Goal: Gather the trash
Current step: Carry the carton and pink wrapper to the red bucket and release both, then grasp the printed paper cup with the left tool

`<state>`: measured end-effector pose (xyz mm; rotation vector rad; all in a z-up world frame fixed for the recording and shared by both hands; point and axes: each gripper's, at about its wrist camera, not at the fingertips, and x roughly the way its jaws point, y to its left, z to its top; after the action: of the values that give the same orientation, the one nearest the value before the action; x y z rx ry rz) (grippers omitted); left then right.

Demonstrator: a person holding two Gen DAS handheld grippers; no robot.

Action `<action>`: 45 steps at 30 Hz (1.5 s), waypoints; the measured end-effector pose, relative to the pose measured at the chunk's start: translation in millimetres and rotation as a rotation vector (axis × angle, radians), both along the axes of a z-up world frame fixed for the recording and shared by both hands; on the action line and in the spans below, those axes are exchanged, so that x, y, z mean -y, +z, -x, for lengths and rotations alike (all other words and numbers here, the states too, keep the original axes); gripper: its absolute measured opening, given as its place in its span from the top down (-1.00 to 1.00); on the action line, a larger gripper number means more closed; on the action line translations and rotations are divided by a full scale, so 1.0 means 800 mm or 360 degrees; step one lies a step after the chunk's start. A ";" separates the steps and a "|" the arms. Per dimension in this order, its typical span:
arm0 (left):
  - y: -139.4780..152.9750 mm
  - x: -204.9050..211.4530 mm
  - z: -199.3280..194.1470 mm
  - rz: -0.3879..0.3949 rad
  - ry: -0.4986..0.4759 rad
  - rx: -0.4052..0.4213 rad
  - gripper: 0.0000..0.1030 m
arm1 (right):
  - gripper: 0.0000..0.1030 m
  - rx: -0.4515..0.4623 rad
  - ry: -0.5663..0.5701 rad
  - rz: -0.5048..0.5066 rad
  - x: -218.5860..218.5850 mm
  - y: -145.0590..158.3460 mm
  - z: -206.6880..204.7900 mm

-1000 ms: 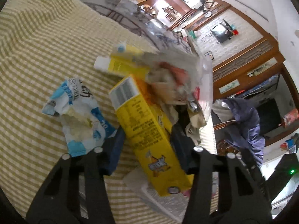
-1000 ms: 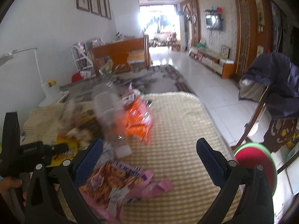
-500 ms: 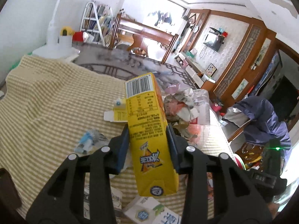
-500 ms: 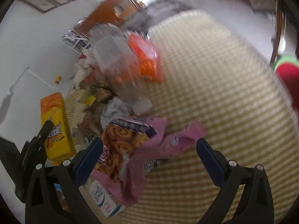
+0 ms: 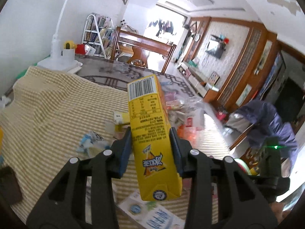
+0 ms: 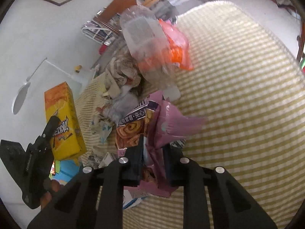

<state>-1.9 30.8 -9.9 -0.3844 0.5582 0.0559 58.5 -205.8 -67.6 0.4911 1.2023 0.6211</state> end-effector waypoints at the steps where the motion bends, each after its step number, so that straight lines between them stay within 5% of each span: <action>1: 0.001 0.005 0.004 0.0021 0.0004 0.0009 0.27 | 0.67 0.0012 -0.0008 -0.0017 0.009 0.007 -0.003; 6: 0.011 0.045 0.003 0.0048 -0.0091 0.0028 0.27 | 0.67 0.0107 -0.0126 -0.0016 0.078 0.039 0.003; 11: 0.011 0.124 -0.021 0.0026 -0.0339 0.0011 0.27 | 0.67 0.0259 -0.0483 0.0279 0.183 0.063 -0.004; 16: -0.013 0.224 -0.062 0.0141 -0.0650 -0.0106 0.27 | 0.66 0.0121 -0.0883 0.0283 0.300 0.058 0.001; 22: -0.038 0.347 -0.101 0.0122 -0.0957 -0.0227 0.27 | 0.63 0.0107 -0.1111 0.0394 0.352 0.059 0.010; 25: -0.053 0.388 -0.119 0.0136 -0.1078 -0.0308 0.27 | 0.50 0.0102 -0.1179 0.0476 0.366 0.057 0.014; 27: -0.059 0.408 -0.121 0.0125 -0.1113 -0.0333 0.26 | 0.04 0.0115 -0.1228 0.0509 0.388 0.051 0.032; 33: -0.068 0.410 -0.127 0.0178 -0.1078 -0.0348 -0.04 | -0.21 0.0167 -0.1272 0.0565 0.396 0.053 0.032; 45: -0.055 0.347 -0.099 0.0168 -0.0937 -0.0327 -0.09 | -0.31 0.0219 -0.1151 0.0587 0.354 0.056 0.009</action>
<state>77.4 -246.8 -54.3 -0.3061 0.8616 -0.5069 51.1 -488.8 -22.6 0.5148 0.8924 -0.1826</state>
